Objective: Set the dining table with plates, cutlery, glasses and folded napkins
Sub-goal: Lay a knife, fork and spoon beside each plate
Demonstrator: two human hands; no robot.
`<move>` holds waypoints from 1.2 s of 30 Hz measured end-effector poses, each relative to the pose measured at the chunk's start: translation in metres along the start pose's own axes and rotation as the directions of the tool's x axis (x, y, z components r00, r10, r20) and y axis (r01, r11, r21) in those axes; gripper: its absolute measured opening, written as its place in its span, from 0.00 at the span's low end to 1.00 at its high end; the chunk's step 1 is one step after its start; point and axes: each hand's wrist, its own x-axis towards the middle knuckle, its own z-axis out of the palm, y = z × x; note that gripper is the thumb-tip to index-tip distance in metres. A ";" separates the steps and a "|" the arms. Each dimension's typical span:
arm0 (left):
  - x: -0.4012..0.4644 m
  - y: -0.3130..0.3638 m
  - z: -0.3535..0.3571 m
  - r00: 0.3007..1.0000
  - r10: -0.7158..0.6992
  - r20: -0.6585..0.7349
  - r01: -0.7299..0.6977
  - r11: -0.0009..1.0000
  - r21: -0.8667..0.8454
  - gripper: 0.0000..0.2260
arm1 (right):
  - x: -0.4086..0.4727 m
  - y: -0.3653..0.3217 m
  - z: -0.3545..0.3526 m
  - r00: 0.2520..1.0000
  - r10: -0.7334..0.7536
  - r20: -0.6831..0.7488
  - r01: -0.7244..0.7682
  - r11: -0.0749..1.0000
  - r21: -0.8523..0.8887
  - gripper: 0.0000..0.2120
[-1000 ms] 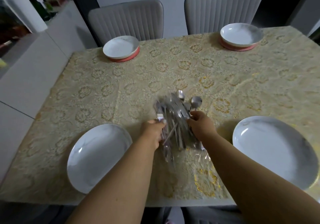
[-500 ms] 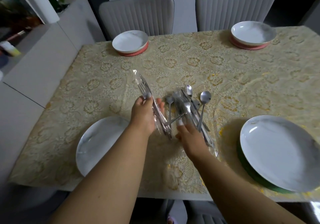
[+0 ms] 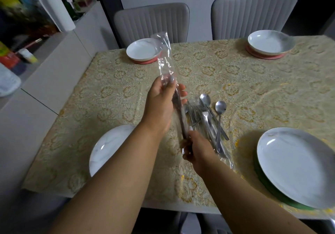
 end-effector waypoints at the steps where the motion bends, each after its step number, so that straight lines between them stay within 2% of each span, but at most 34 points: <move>1: -0.001 -0.002 -0.001 1.000 -0.007 -0.009 0.007 1.000 0.013 0.05 | 0.001 -0.001 0.000 0.999 0.036 -0.021 -0.035 0.998 0.048 0.11; 3: -0.002 -0.007 -0.005 0.999 -0.013 -0.053 0.014 1.000 0.028 0.05 | 0.000 -0.003 0.001 0.994 0.106 0.000 -0.106 0.988 0.109 0.10; 6: 0.001 -0.012 -0.013 0.992 -0.015 -0.127 0.020 0.999 0.033 0.06 | -0.001 0.001 0.002 0.993 0.101 0.064 -0.104 0.994 0.043 0.10; 9: 0.012 -0.008 -0.022 0.976 -0.056 -0.210 0.047 0.998 -0.048 0.07 | -0.005 0.006 0.000 0.984 -0.109 0.141 0.140 0.963 -0.230 0.18; 12: 0.027 -0.002 -0.028 0.943 -0.172 -0.284 0.115 0.971 -0.207 0.07 | -0.009 0.011 -0.004 0.911 -0.326 0.252 0.404 0.823 -0.399 0.20; 14: 0.038 -0.001 -0.031 0.918 -0.246 -0.310 0.162 0.948 -0.274 0.07 | -0.008 0.010 -0.010 0.871 -0.400 0.287 0.491 0.735 -0.467 0.19; 16: 0.049 -0.001 -0.037 0.901 -0.273 -0.338 0.171 0.938 -0.301 0.06 | -0.007 0.006 -0.020 0.856 -0.426 0.291 0.516 0.687 -0.511 0.19; 18: 0.062 0.001 -0.048 0.878 -0.291 -0.381 0.140 0.915 -0.377 0.07 | -0.006 0.002 -0.035 0.854 -0.451 0.258 0.513 0.651 -0.560 0.18; 20: 0.075 0.001 -0.061 0.854 -0.296 -0.427 0.089 0.893 -0.441 0.12 | -0.005 0.000 -0.052 0.849 -0.486 0.207 0.501 0.618 -0.605 0.19; 23: 0.091 -0.008 -0.076 0.833 -0.297 -0.466 0.054 0.883 -0.466 0.19 | 0.002 0.005 -0.076 0.853 -0.512 0.101 0.460 0.647 -0.608 0.19; 26: 0.103 -0.026 -0.084 0.811 -0.372 -0.450 0.135 0.869 -0.475 0.23 | 0.010 0.012 -0.090 0.859 -0.508 -0.059 0.390 0.726 -0.565 0.21; 28: 0.102 -0.038 -0.084 0.818 -0.450 -0.359 0.248 0.838 -0.486 0.27 | 0.014 0.013 -0.087 0.873 -0.477 -0.105 0.362 0.777 -0.514 0.22; 30: 0.094 -0.048 -0.075 0.828 -0.515 -0.223 0.395 0.817 -0.420 0.33 | 0.017 0.011 -0.076 0.889 -0.444 -0.110 0.350 0.816 -0.459 0.22; 32: 0.072 -0.052 -0.055 0.782 -0.602 -0.165 0.565 0.795 -0.221 0.33 | 0.017 0.006 -0.063 0.905 -0.413 -0.098 0.339 0.842 -0.419 0.21; 34: 0.045 -0.052 -0.032 0.766 -0.631 -0.121 0.634 0.773 -0.012 0.18 | 0.016 0.003 -0.047 0.928 -0.366 -0.075 0.321 0.884 -0.340 0.21; 36: 0.020 -0.055 -0.015 0.783 -0.621 -0.041 0.622 0.777 0.102 0.04 | 0.014 0.003 -0.031 0.952 -0.303 -0.033 0.287 0.927 -0.241 0.20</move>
